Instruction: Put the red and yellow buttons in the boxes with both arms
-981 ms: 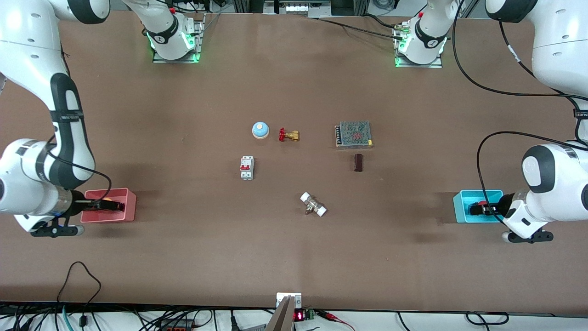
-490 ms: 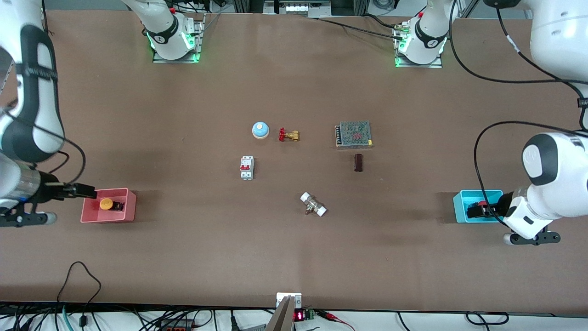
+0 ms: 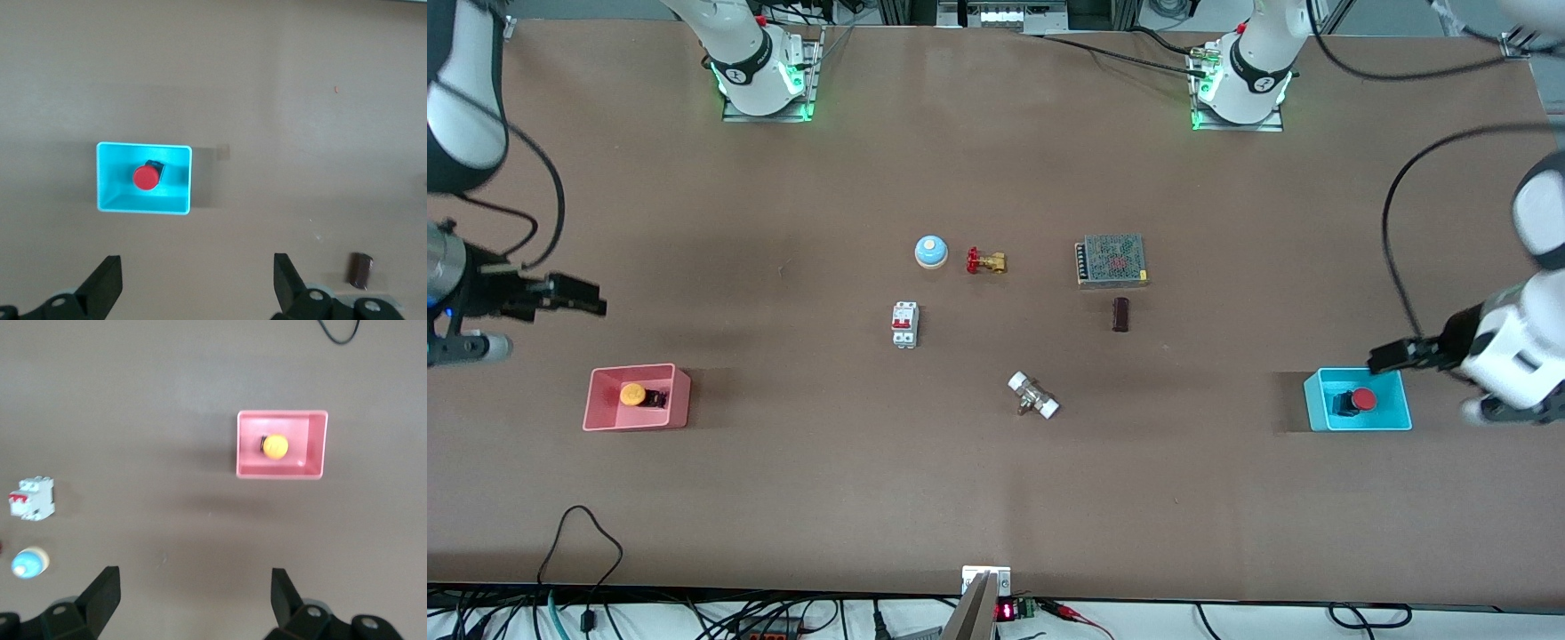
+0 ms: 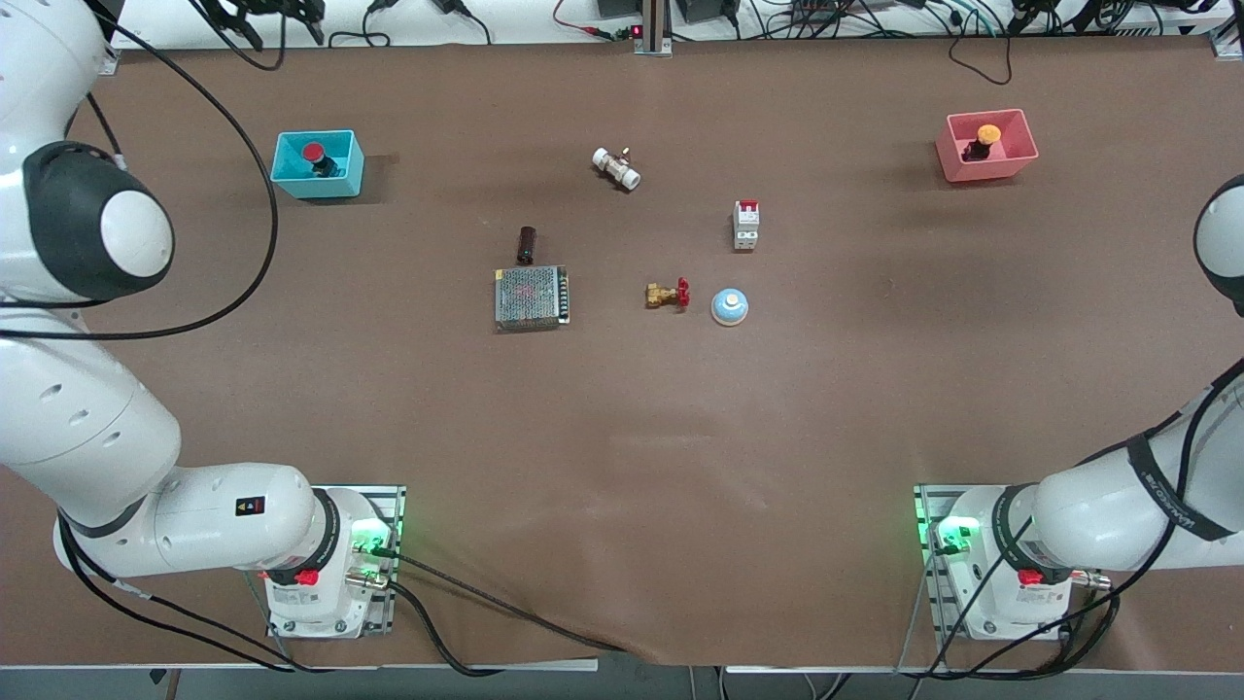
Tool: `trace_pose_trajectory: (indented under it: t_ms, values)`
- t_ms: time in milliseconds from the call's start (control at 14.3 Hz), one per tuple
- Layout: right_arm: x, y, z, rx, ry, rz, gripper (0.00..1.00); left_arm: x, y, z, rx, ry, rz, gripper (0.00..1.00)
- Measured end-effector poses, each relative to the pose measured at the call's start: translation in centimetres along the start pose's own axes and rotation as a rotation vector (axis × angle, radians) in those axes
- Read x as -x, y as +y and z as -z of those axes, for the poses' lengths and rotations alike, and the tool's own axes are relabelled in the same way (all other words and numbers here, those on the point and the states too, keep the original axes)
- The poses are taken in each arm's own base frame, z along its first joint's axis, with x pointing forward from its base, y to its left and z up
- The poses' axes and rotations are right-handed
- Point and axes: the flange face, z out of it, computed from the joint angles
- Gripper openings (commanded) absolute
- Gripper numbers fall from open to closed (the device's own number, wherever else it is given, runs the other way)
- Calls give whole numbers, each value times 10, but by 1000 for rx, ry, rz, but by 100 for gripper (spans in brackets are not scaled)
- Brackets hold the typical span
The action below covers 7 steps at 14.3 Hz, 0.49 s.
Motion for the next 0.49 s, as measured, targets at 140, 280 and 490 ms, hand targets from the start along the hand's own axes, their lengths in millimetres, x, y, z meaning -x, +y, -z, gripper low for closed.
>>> trace_pose_trajectory:
  t_ms: [140, 280, 490]
  values:
    - [25, 3, 28, 2, -18, -39, 100, 15, -1, 31, -4, 26, 1, 100]
    - [40, 11, 43, 22, -15, -54, 100, 30, 2, 53, -7, 48, -3, 100]
    - [46, 20, 44, 28, -18, -70, 100, 55, 11, 79, -11, 54, -18, 100]
